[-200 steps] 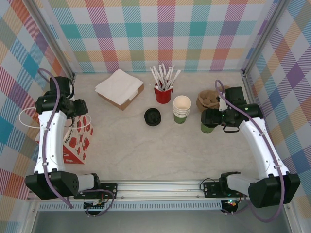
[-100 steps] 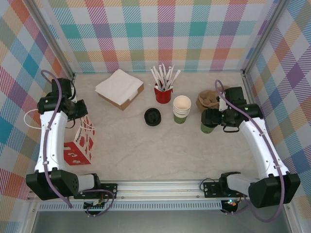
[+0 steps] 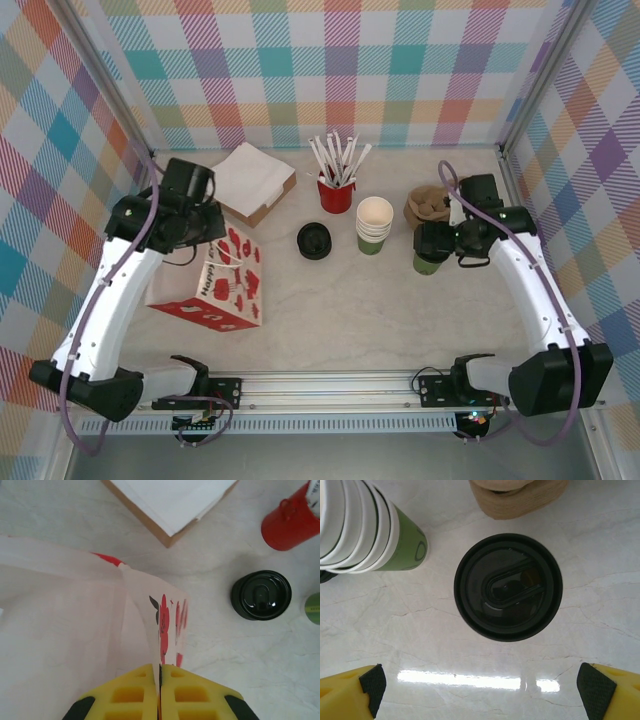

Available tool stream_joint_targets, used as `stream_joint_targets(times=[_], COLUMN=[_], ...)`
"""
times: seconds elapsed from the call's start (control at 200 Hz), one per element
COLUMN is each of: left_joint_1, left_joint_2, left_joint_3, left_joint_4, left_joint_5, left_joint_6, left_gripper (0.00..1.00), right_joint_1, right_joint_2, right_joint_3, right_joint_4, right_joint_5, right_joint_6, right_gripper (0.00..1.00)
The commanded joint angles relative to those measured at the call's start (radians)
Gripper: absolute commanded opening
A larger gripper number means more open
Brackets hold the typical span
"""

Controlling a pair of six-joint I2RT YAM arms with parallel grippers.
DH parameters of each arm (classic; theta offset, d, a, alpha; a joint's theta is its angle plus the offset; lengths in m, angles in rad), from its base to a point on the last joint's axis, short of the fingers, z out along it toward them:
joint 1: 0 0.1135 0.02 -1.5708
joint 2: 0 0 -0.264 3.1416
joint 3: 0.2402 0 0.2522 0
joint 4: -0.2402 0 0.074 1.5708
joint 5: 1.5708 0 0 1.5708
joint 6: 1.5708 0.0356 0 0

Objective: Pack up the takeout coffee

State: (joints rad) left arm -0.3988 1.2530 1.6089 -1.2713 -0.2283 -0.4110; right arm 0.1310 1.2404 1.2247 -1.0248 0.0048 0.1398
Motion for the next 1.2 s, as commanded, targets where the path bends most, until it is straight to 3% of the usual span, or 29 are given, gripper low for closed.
stream_joint_targets(times=[0.0,0.21,0.6,0.78,0.925,1.195], left_joint_1=[-0.115,-0.265,-0.353,-0.364,-0.365,-0.364], left_joint_2=[0.05,0.164,0.309,0.348,0.338,0.235], left_joint_3=[0.064,0.156,0.228,0.232,0.257,0.301], left_joint_4=[-0.07,-0.109,-0.077,-0.041,-0.011,-0.012], left_joint_5=[-0.143,-0.225,-0.196,-0.149,-0.111,-0.084], left_joint_6=[-0.141,-0.235,-0.282,-0.273,-0.241,-0.167], left_gripper=[0.0,0.0,0.02,0.18,0.43,0.67], right_joint_1=[-0.023,-0.052,-0.136,-0.169,-0.17,-0.17], right_joint_2=[0.02,0.034,0.168,0.303,0.431,0.706], right_joint_3=[0.047,0.062,0.161,0.273,0.393,0.637], right_joint_4=[-0.024,-0.021,-0.041,-0.016,-0.004,-0.044], right_joint_5=[0.023,0.024,-0.057,-0.048,-0.025,0.012], right_joint_6=[-0.037,-0.046,-0.132,-0.2,-0.262,-0.341], right_gripper=[1.0,1.0,1.0,1.0,0.95,0.87])
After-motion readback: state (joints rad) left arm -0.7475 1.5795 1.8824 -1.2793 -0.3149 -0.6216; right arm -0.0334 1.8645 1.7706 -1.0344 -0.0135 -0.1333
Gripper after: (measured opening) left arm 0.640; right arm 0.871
